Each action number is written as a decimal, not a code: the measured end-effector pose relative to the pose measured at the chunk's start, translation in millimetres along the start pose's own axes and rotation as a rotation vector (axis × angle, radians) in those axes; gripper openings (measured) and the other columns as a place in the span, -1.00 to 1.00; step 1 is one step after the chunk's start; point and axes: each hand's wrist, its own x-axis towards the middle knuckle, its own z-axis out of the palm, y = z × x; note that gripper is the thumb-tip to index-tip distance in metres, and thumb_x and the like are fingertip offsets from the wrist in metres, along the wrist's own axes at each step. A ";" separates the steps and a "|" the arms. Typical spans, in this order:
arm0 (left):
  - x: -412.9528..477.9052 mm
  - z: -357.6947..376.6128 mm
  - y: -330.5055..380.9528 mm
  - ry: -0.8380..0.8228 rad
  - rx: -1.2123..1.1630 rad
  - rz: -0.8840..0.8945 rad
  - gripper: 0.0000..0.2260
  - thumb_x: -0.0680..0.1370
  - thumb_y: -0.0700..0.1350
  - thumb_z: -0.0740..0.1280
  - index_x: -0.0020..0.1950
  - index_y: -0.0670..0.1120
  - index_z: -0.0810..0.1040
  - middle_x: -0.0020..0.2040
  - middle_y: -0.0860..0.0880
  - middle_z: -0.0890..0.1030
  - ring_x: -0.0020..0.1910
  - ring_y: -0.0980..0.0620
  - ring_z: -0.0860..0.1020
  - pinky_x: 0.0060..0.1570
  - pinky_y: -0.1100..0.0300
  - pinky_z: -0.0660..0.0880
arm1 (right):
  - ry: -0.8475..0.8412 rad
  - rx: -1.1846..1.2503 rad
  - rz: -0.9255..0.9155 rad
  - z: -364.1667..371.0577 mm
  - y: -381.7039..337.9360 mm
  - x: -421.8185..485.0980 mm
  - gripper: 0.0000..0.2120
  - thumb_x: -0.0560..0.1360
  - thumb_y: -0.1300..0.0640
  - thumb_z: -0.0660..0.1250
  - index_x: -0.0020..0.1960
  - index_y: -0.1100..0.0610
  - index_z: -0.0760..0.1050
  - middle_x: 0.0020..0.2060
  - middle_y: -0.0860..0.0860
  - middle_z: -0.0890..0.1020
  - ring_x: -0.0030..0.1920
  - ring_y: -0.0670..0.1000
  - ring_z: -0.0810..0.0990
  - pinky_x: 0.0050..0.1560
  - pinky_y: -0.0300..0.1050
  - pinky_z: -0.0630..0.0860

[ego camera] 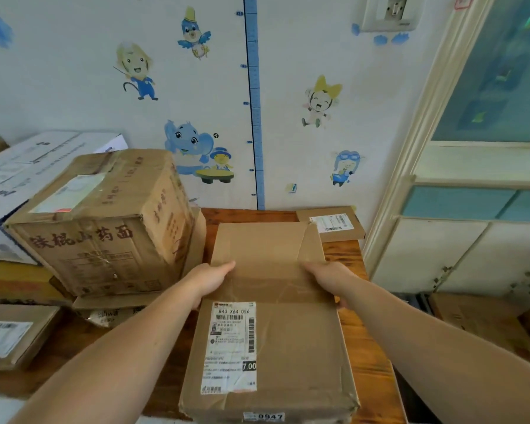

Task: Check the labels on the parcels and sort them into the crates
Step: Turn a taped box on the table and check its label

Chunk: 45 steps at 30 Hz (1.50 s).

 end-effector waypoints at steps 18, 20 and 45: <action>25.0 -5.3 22.3 -0.056 -0.011 -0.034 -0.30 0.45 0.35 0.33 0.43 -0.07 0.42 0.27 -0.10 0.56 0.19 -0.13 0.53 0.07 -0.02 0.43 | 0.049 -0.070 0.064 4.2 -24.2 30.2 -0.43 0.46 -0.27 0.37 0.27 0.11 0.42 0.02 0.07 0.57 -0.04 0.09 0.56 0.01 0.06 0.53; 26.5 -4.6 21.5 -0.052 -0.003 -0.010 -0.34 0.48 0.29 0.35 0.43 -0.08 0.41 0.22 -0.11 0.58 0.14 -0.13 0.56 0.02 0.00 0.48 | 0.094 -0.093 0.021 8.5 -20.9 33.4 -0.40 0.46 -0.25 0.38 0.33 0.13 0.45 0.03 0.06 0.59 -0.03 0.07 0.58 0.02 0.00 0.53; -5.1 -39.7 64.3 0.014 -0.156 0.352 -0.73 0.51 0.08 0.43 0.13 0.03 0.51 0.05 -0.01 0.63 0.03 -0.03 0.60 0.13 0.03 0.52 | 0.250 -0.001 -0.286 -12.5 -69.0 -1.5 -0.43 0.46 -0.25 0.37 0.31 0.07 0.39 0.08 0.01 0.59 0.06 0.07 0.59 0.15 0.07 0.56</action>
